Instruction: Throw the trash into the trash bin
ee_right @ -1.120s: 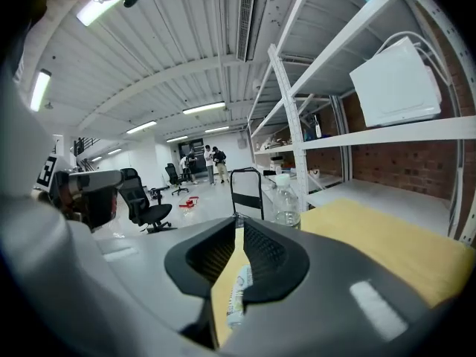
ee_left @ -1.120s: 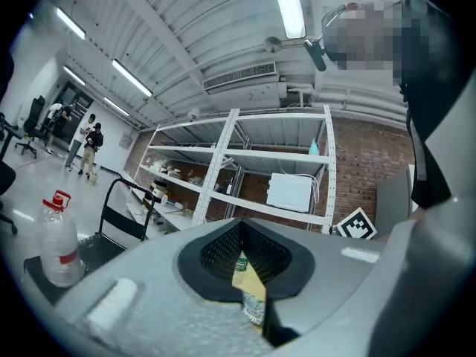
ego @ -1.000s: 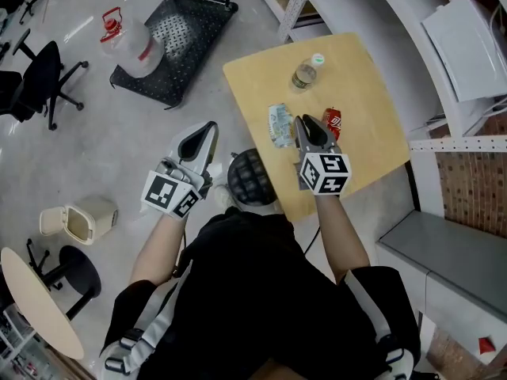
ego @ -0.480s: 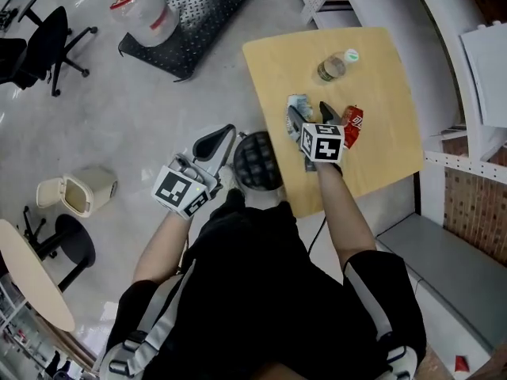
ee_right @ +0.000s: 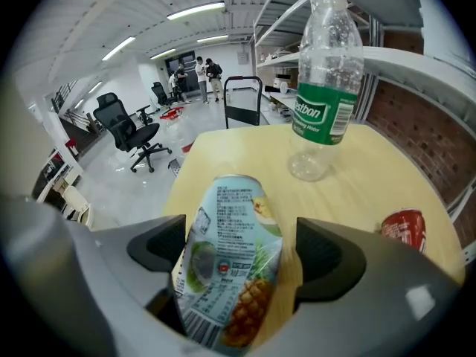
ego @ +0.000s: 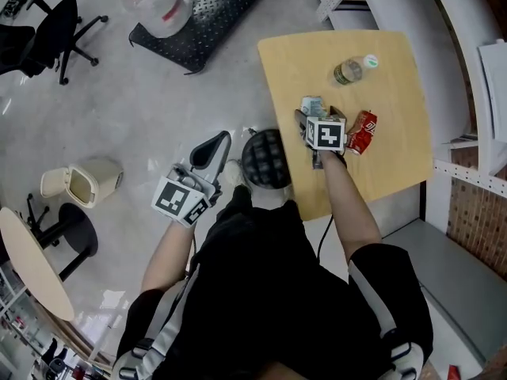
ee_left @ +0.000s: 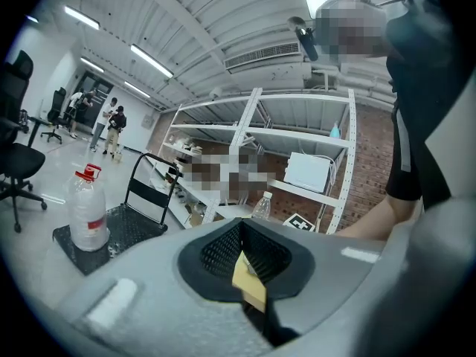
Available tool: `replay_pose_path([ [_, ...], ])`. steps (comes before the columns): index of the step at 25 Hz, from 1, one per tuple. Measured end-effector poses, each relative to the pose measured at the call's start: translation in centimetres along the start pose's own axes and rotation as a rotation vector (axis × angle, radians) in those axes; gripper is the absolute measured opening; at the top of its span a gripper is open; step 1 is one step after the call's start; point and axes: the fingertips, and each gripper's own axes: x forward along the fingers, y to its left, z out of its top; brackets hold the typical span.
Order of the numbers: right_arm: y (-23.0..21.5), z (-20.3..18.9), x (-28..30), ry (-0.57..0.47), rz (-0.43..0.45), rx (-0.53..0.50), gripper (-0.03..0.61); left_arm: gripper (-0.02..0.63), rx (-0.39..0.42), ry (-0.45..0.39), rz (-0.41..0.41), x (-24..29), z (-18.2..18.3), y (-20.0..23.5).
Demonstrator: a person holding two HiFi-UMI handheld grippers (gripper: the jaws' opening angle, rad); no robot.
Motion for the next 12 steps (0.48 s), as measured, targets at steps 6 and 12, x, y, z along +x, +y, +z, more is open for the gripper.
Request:
replay_pose_path([
  [6,0.5,-0.3,0.7,0.050,-0.017,-0.038,0.376,0.000,0.000,0.008,0.001,-0.3,-0.1,0.3],
  [12,0.9,-0.9,0.3,0.045,0.016,-0.084,0.361,0.000,0.035,0.009,-0.018,-0.1,-0.1,-0.4],
])
